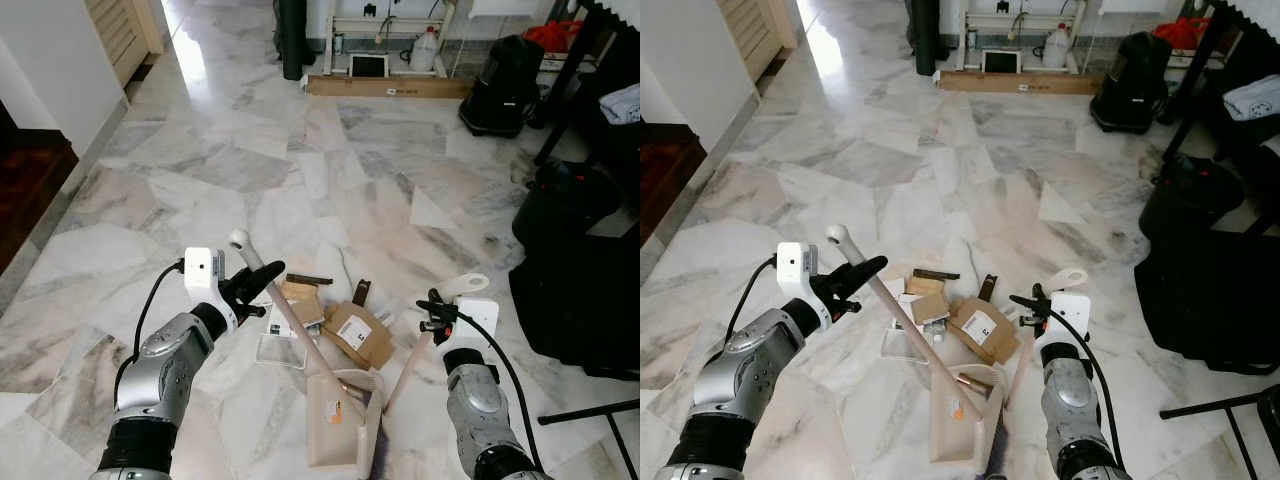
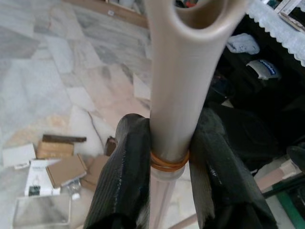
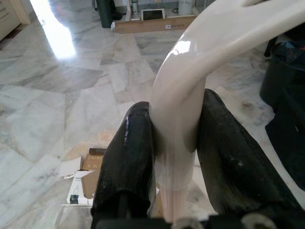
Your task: Sweep floor
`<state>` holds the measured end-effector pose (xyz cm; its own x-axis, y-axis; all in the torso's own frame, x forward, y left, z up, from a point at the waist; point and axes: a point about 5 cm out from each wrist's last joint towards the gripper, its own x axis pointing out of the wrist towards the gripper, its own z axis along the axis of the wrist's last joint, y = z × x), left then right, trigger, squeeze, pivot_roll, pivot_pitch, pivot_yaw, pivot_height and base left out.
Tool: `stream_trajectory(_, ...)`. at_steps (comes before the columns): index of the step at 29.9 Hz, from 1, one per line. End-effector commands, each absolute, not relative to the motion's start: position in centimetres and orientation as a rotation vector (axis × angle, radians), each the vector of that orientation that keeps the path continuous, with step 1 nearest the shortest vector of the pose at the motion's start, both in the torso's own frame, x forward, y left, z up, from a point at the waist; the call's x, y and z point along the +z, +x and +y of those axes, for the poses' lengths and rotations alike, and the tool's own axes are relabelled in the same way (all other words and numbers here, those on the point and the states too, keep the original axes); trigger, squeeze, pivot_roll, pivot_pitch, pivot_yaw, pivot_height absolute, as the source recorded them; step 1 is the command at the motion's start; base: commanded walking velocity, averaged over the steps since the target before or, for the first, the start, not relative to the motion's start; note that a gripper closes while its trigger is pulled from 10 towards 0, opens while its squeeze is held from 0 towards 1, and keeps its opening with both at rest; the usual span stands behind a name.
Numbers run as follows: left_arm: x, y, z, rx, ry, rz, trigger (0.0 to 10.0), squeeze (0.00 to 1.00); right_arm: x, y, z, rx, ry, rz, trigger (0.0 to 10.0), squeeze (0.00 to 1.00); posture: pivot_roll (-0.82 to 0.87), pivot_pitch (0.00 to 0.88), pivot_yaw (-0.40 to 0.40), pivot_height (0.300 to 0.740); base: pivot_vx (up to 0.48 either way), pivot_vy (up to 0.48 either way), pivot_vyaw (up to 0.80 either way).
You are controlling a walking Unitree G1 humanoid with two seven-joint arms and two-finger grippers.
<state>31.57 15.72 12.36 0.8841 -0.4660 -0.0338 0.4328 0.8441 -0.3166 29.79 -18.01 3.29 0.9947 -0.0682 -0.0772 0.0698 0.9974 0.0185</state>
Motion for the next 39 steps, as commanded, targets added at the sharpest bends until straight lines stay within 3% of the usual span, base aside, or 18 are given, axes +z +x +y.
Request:
stream_trajectory(1, 13.5, 31.7, 15.4, -0.503, -0.287, 0.071, 10.0, 0.0, 2.5, 29.3, -17.7, -0.069, 0.034, 0.115, 10.0, 0.0, 0.05, 0.126, -0.002, 0.74, 0.0, 0.0, 0.0)
stream_trajectory(18, 19.8, 31.8, 15.4, -0.45, -0.249, -0.258, 10.0, 0.0, 2.4, 29.3, -18.6, -0.085, 0.059, 0.125, 10.0, 0.0, 0.05, 0.121, -0.003, 0.74, 0.0, 0.0, 0.0)
stream_trajectory(39, 20.6, 32.4, 16.8, -0.265, -0.193, -0.365, 10.0, 0.0, 3.2, 28.8, -18.9, 0.063, 0.119, 0.05, 10.0, 0.0, 0.04, 0.104, -0.012, 0.74, 0.0, 0.0, 0.0)
